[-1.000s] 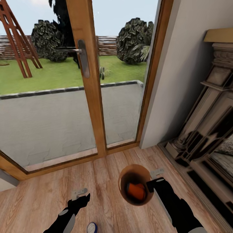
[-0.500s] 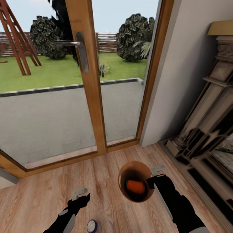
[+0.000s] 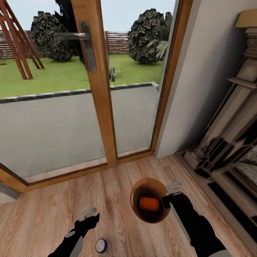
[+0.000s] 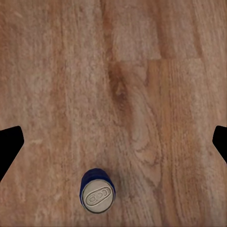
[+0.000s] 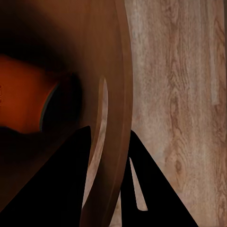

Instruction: Put the three can of soda from the living room inside the tash can in the kitchen.

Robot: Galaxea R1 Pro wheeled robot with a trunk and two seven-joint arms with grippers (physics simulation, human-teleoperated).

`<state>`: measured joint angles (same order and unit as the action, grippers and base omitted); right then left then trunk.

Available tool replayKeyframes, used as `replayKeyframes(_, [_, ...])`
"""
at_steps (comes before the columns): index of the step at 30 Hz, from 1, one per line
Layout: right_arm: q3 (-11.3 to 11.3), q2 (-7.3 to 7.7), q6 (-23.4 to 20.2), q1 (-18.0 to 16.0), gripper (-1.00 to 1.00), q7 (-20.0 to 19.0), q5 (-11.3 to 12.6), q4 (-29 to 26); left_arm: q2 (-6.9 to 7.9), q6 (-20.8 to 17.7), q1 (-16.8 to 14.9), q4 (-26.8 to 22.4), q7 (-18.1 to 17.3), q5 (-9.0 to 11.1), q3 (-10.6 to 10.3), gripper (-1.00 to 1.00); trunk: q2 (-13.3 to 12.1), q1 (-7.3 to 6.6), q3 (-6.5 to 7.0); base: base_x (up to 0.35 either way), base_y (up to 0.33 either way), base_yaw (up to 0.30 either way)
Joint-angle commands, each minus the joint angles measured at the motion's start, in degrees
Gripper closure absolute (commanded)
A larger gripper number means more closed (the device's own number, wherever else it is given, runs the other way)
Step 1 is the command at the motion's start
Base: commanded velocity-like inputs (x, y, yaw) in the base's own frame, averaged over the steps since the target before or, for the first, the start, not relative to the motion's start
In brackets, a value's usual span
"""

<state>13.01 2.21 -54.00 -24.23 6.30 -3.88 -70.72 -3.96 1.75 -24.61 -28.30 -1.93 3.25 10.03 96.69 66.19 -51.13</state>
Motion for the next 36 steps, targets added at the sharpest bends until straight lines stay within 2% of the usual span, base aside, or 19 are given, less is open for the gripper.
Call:
replayKeyframes(1, [0.0, -0.01, 0.0, 0.0, 1.00, -0.2, 0.3, 0.0, 0.00, 0.0, 0.0, 0.0, 0.0, 0.0, 0.0, -1.00, 0.4, 0.22, -0.28, 0.000, 0.000, 0.000])
replayKeyframes(36, [0.1, -0.01, 0.0, 0.0, 1.00, -0.2, 0.3, 0.0, 0.00, 0.0, 0.0, 0.0, 0.0, 0.0, 0.0, -1.00, 14.5, 7.91, -9.82, 0.000, 0.000, 0.000])
